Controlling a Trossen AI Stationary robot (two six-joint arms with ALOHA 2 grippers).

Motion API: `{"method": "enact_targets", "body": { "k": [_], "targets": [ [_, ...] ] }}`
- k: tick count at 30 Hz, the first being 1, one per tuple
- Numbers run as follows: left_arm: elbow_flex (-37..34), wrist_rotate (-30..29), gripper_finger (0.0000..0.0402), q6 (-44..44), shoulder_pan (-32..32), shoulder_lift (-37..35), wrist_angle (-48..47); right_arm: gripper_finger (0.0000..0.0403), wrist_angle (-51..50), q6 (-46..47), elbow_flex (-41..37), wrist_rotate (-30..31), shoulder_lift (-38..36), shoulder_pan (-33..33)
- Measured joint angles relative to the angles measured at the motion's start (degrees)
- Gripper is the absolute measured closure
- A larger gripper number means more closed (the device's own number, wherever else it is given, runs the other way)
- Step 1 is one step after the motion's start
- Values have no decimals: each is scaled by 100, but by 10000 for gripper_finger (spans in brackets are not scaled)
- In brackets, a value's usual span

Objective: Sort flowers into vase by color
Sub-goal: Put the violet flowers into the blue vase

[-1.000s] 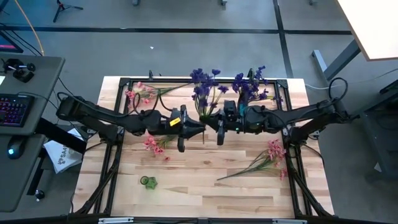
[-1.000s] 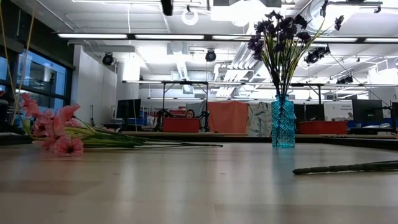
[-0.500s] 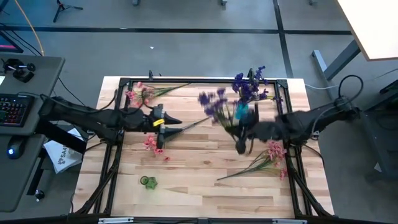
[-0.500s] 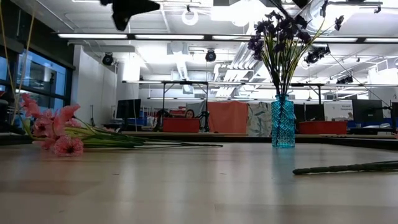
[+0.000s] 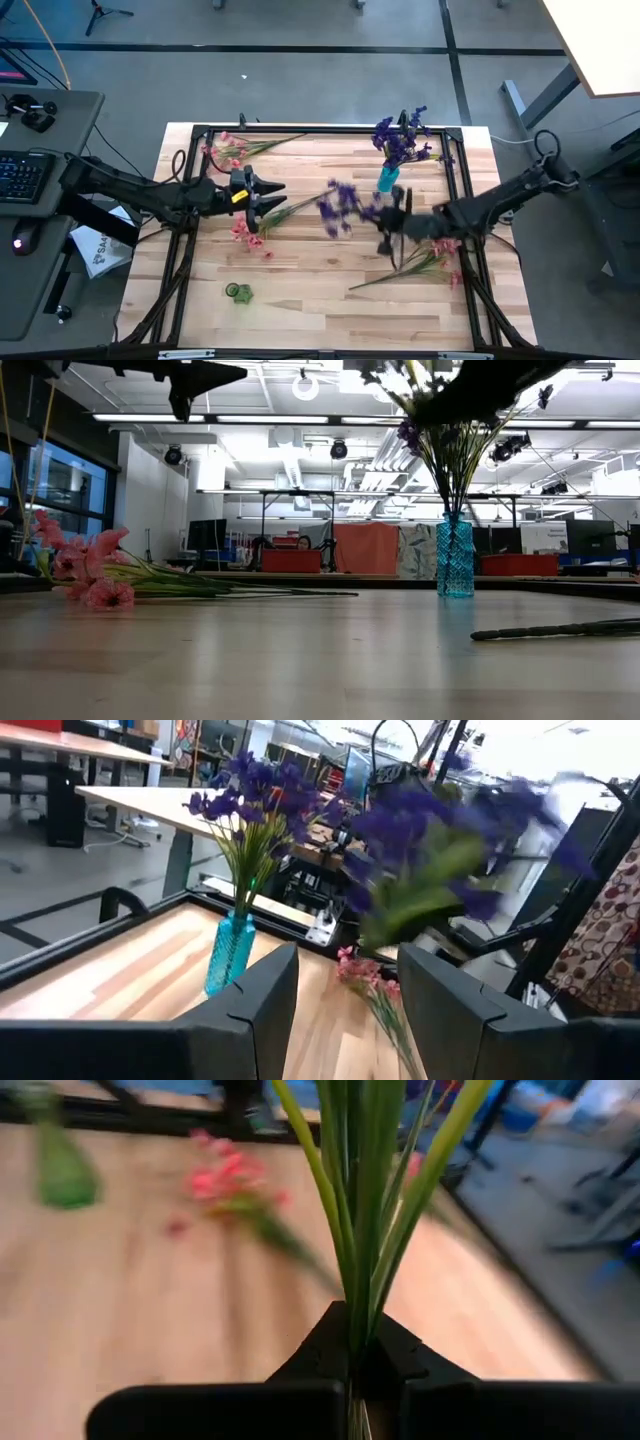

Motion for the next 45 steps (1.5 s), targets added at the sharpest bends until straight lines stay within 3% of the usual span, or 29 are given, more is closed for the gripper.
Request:
{"method": "enact_targets", "body": {
  "k": [4, 11, 21, 35, 45],
  "targets": [
    [85, -4, 241, 0, -4, 2, 25, 403, 186, -918, 20, -248, -386, -784],
    [154, -6, 241, 14, -85, 4, 24, 403, 157, -1477, 15, -283, -999, -1639],
    [156, -6, 241, 209, -129, 4, 227, 403, 303, -1938, 9, -439, -1016, -2117],
    [156, -4, 241, 212, -127, 4, 197, 403, 424, -1645, 9, -407, -692, -2412],
    [156, -4, 241, 209, -127, 4, 192, 403, 469, -1068, 7, 945, -437, -2408]
  ]
}}
